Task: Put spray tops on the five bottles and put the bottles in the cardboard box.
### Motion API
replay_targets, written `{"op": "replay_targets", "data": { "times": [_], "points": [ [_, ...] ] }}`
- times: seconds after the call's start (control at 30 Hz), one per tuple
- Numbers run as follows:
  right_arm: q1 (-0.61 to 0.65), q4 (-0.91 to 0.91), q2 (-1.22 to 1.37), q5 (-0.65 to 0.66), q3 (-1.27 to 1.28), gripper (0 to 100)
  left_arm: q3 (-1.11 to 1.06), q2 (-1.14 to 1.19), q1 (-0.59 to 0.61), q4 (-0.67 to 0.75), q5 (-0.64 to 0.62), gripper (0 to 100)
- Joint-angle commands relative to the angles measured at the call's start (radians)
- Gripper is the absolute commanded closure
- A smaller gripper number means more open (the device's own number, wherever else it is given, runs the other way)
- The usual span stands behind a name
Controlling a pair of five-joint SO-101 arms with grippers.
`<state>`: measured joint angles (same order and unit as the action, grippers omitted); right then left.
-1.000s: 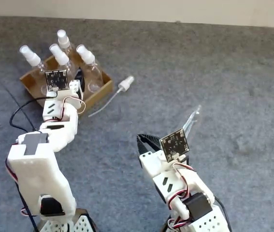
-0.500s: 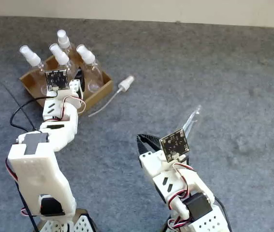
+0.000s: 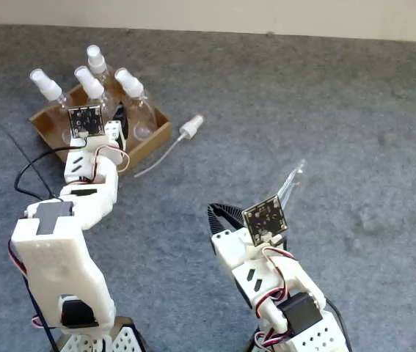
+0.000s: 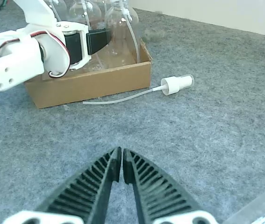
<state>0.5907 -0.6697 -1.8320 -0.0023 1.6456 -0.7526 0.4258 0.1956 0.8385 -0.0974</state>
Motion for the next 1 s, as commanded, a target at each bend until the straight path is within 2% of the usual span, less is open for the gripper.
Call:
{"op": "replay_targets", "data": {
  "times": [0.0,0.97],
  "points": [
    [-0.012,0.010,-0.010,-0.002,-0.007,98.5,0.041,-0.015,0.024,0.025,-0.002,97],
    [-0.012,0.010,-0.010,-0.002,-0.007,98.5,0.004,-0.015,0.024,0.025,-0.002,97]
  ]
}}
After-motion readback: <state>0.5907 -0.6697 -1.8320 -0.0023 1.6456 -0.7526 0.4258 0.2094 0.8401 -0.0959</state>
